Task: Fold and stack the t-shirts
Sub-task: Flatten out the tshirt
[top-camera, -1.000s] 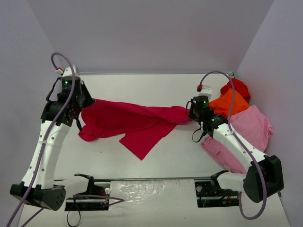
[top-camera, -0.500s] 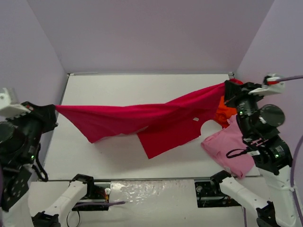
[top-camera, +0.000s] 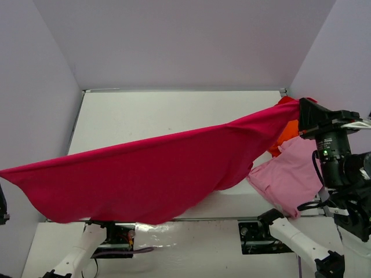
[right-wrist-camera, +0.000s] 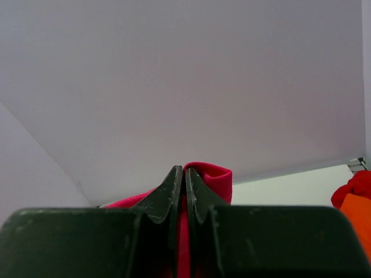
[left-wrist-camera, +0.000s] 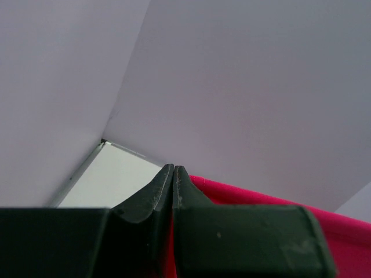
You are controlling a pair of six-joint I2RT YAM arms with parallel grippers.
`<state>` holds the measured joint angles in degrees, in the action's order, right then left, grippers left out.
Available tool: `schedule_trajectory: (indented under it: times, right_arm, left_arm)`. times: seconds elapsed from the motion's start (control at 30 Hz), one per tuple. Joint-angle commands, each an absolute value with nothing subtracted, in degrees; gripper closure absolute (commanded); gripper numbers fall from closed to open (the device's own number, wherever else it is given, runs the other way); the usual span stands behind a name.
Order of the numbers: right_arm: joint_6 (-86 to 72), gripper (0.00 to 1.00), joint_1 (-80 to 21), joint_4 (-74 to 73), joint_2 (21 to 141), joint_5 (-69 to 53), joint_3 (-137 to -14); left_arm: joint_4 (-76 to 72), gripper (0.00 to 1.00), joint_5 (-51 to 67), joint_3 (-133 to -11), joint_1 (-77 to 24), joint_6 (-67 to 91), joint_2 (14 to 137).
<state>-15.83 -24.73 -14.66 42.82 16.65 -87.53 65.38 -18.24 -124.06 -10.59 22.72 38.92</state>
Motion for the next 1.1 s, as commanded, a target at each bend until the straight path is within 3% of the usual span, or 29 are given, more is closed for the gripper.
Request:
schedule_trajectory:
  times: [0.0, 0.17, 0.3, 0.53, 0.7, 0.87, 0.97, 1.07]
  right_arm:
    - [-11.4, 1.00, -24.0, -11.4, 54.3, 26.6, -85.9]
    - [-8.1, 1.00, -23.6, -6.1, 68.5, 30.0, -86.6]
    - [-7.0, 1.00, -20.0, 3.4, 78.9, 21.7, -90.4]
    - [-6.7, 1.00, -15.5, 3.4, 95.9, 14.5, -109.3]
    - [-3.1, 1.00, -14.9, 3.5, 97.0, 14.9, -117.0]
    - [-1.6, 1.00, -14.0, 8.0, 92.5, 13.1, -113.7]
    - [-2.4, 1.00, -13.7, 6.7, 90.1, 13.4, -109.1]
    - [-6.9, 1.00, -13.1, 6.3, 85.7, 14.6, -98.4]
  left_arm:
    - [61.7, 1.00, -23.8, -114.3, -11.0, 17.8, 52.2]
    - [53.5, 1.00, -22.0, -106.8, -10.8, 17.3, 62.8]
    - [45.2, 1.00, -13.9, -104.6, -7.8, 19.0, 75.1]
    - [43.4, 1.00, -8.8, -119.1, -6.1, 17.6, 91.4]
    - [45.0, 1.00, -8.1, -129.5, -6.1, 14.9, 93.1]
    - [44.6, 1.00, -5.9, -132.0, -6.1, 14.9, 88.4]
    - [45.0, 1.00, -7.1, -128.4, -6.0, 15.2, 86.0]
    - [42.0, 1.00, -9.5, -116.4, -6.1, 15.2, 81.6]
